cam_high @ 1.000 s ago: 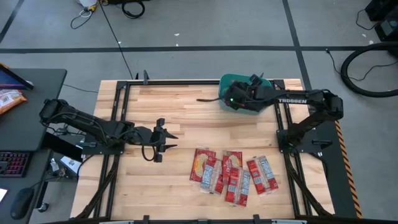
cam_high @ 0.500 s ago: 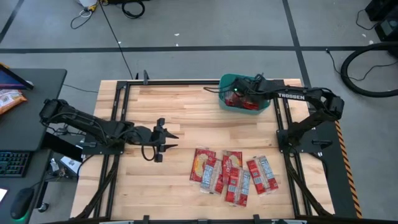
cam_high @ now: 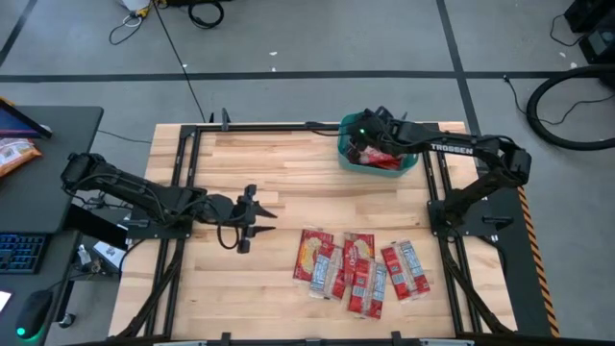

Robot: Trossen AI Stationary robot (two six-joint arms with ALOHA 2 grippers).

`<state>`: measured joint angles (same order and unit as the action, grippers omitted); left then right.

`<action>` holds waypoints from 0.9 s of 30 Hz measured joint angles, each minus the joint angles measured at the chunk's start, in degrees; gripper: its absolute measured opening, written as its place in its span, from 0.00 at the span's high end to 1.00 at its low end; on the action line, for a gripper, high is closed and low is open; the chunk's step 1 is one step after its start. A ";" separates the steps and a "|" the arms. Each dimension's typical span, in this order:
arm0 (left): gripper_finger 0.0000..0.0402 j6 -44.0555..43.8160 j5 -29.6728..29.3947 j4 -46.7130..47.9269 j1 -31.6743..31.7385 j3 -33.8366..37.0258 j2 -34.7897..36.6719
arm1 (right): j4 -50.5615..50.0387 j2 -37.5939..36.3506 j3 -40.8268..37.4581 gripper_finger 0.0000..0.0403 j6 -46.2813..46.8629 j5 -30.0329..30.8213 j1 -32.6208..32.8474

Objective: Sort popcorn bags into baskets
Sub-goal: Put the red popcorn bag into the green bin

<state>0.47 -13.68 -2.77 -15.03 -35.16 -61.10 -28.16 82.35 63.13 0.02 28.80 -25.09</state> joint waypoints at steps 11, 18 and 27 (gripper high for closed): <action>0.65 -1.15 0.44 0.00 0.00 0.00 0.00 | 4.03 0.00 1.78 0.62 -0.65 -27.08 11.51; 0.65 -4.72 0.49 0.02 0.00 0.00 0.00 | 8.93 0.00 -0.34 0.62 4.64 -26.10 21.16; 0.65 -5.40 0.40 -0.54 0.00 -0.01 -0.77 | 10.88 0.00 -0.76 0.62 7.59 -16.79 31.49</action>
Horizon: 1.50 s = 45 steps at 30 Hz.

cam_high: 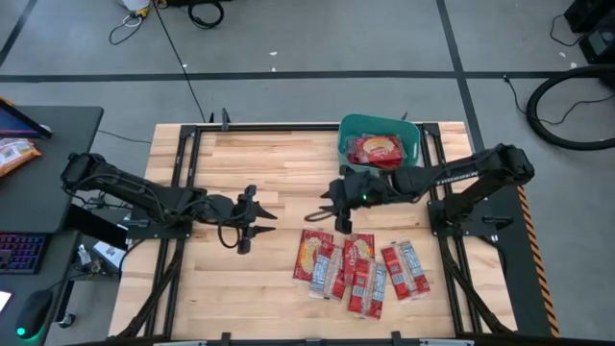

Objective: Sort popcorn bags into baskets
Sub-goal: Put the red popcorn bag into the green bin

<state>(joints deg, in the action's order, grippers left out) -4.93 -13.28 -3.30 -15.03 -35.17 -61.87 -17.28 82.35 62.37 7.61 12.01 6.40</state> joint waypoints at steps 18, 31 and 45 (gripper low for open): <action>0.65 0.46 0.96 -9.74 -0.63 -0.28 -17.25 | 4.04 7.12 -0.04 0.62 2.87 5.55 6.22; 0.65 11.59 1.09 -21.06 -1.35 -0.60 -27.61 | 3.60 9.27 -0.02 0.62 7.48 3.81 7.46; 0.65 14.32 6.07 -36.46 -1.27 -0.83 -41.98 | 2.64 10.32 -0.02 0.62 12.05 7.79 11.60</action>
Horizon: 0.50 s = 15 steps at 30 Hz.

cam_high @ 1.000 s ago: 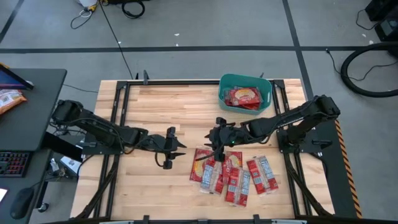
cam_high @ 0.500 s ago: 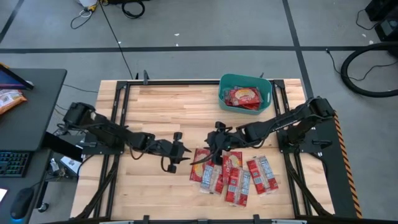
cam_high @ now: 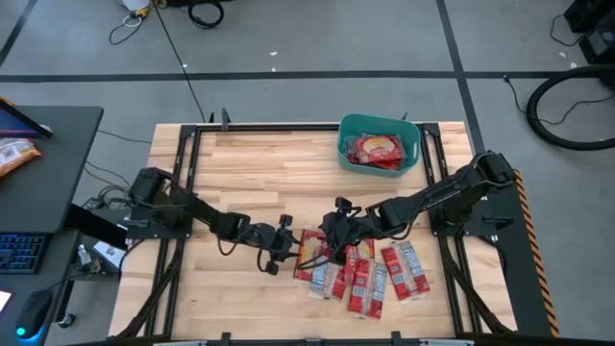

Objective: Sort popcorn bags into baskets
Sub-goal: Put the red popcorn bag into the green bin

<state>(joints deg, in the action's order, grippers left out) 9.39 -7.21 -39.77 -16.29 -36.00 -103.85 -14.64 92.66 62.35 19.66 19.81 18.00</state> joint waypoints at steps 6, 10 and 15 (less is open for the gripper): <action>0.65 -1.86 4.85 5.03 0.72 -6.44 -4.56 | 0.11 0.00 0.00 0.62 0.30 0.31 -0.07; 0.65 -2.43 5.87 16.92 1.56 -12.97 -6.40 | 0.59 -0.02 0.00 0.62 1.01 0.27 0.01; 0.65 -2.51 1.96 30.51 2.48 -17.48 -6.12 | 0.06 -0.07 0.00 0.62 1.20 0.25 0.66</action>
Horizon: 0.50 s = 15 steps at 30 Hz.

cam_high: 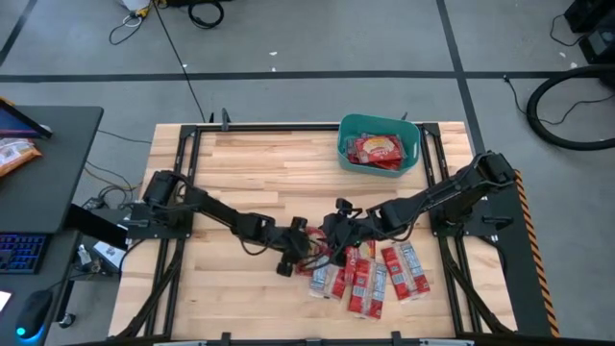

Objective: Sort popcorn bags into baskets
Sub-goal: Put the red popcorn bag into the green bin

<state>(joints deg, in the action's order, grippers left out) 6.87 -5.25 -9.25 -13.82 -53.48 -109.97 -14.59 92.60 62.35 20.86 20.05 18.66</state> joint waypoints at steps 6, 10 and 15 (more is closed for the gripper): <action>0.65 -0.30 -9.61 15.92 1.35 -1.61 1.79 | -1.71 0.00 0.00 0.62 0.00 -0.04 0.66; 0.65 -0.23 -16.75 23.06 2.61 -1.27 4.36 | -1.93 0.00 0.00 0.62 0.00 0.04 0.72; 0.65 1.16 -19.99 27.13 2.72 -0.74 9.63 | -2.17 0.00 0.00 0.62 -0.31 0.28 0.72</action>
<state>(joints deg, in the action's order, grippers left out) 8.03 -25.24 17.87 -11.10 -54.22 -100.35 -16.75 92.60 62.35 20.55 20.33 19.38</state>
